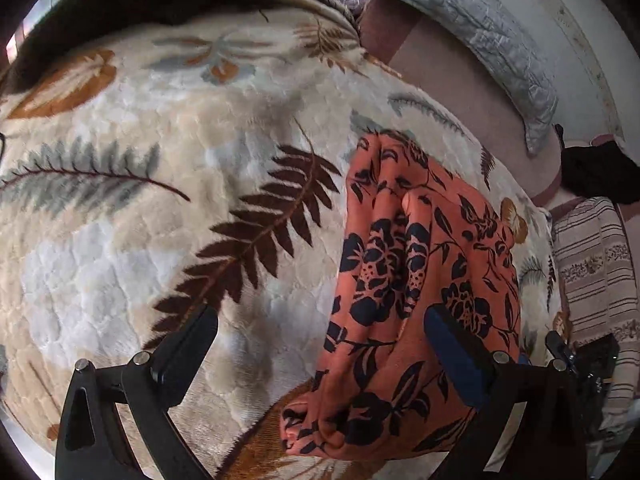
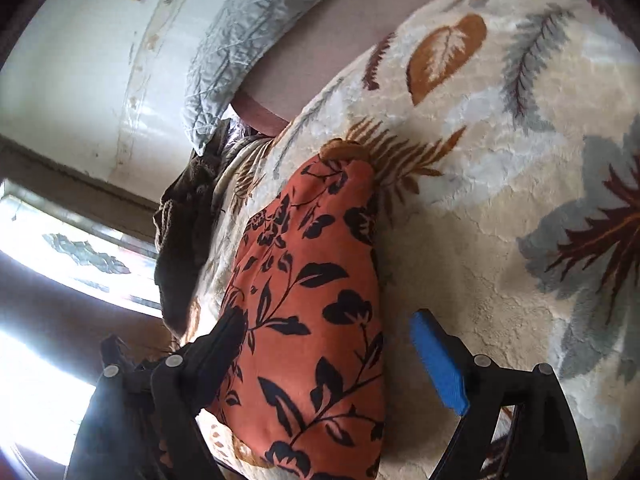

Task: Fold small clothes
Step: 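Grasp the garment edge with the right gripper and fold it over again, then release the garment and smooth it with both grippers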

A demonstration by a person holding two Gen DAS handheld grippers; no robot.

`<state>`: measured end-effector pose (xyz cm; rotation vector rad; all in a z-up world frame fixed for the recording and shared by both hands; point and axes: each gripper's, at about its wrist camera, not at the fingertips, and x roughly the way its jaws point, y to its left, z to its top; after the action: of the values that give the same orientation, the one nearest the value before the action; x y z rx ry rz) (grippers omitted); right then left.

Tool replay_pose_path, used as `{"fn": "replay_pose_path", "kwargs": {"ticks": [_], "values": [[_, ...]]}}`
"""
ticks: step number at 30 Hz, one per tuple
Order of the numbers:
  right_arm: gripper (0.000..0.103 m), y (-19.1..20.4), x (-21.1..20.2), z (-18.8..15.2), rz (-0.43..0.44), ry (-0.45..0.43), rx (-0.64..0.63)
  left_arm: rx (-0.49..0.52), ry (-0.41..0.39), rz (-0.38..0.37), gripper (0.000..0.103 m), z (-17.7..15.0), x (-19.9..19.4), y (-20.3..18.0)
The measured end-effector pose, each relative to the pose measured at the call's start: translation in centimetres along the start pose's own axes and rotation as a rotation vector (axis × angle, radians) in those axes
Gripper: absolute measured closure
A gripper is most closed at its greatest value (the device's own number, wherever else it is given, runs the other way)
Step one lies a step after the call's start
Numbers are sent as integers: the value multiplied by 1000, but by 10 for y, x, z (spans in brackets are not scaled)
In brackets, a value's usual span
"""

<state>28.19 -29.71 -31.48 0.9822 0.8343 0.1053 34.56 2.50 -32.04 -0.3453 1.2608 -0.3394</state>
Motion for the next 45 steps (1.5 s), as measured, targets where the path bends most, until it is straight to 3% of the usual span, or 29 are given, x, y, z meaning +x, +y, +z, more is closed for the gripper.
{"fn": "replay_pose_path", "kwargs": {"ticks": [2, 4, 6, 8, 9, 10, 12, 13, 15, 17, 22, 26, 28, 32, 34, 35, 36, 37, 39, 43, 45], "values": [[15, -15, 14, 4, 36, 29, 61, -32, 98, -66, 1, -2, 22, 0], [15, -25, 33, 5, 90, 79, 117, -22, 112, -86, 0, -6, 32, -4], [15, -15, 47, 5, 57, 92, 62, 41, 115, -121, 1, -11, 36, -18], [24, 3, 62, 2, 110, 126, -4, 72, 155, -198, 1, -18, 45, -36], [30, 8, 68, -1, 92, 132, -16, 89, 144, -190, 3, -23, 47, -46], [42, 14, 72, -4, 49, 122, -51, 128, 120, -142, 6, -27, 47, -57], [56, 17, 70, -4, 12, 110, -78, 206, 79, -16, 28, -35, 49, -79], [63, 16, 65, -1, 25, 101, -64, 227, 65, -6, 32, -38, 48, -88], [66, 21, 50, 3, 35, 60, -85, 262, 45, -23, 53, -43, 40, -106], [66, 34, 33, 5, 13, 10, -163, 297, 41, -36, 60, -51, 36, -127], [67, 43, -32, 15, 31, -115, -248, 399, -49, -29, 61, -82, 14, -195], [67, 27, -87, 28, 73, -210, -254, 441, -117, -69, 61, -101, -2, -242], [67, 13, -102, 33, 85, -220, -229, 463, -129, -54, 61, -114, 4, -262], [65, -22, -96, 41, 36, -156, -167, 495, -87, 90, 51, -129, 47, -273], [52, -41, -72, 40, -62, -70, -130, 480, -3, 217, 50, -132, 80, -265], [48, -50, -56, 38, -138, 0, -108, 467, 19, 224, 39, -133, 87, -257], [45, -57, -47, 36, -226, 35, -98, 445, 12, 200, 34, -133, 85, -253], [45, -61, -48, 34, -235, 25, -100, 430, 10, 201, 34, -132, 80, -252], [45, -57, -67, 36, -210, -24, -94, 441, -13, 227, 34, -131, 64, -255], [45, -37, -130, 23, -146, -244, -179, 493, -190, 260, 34, -123, 20, -253], [45, -26, -145, 14, -87, -267, -214, 498, -231, 262, 30, -122, 7, -247]]}}
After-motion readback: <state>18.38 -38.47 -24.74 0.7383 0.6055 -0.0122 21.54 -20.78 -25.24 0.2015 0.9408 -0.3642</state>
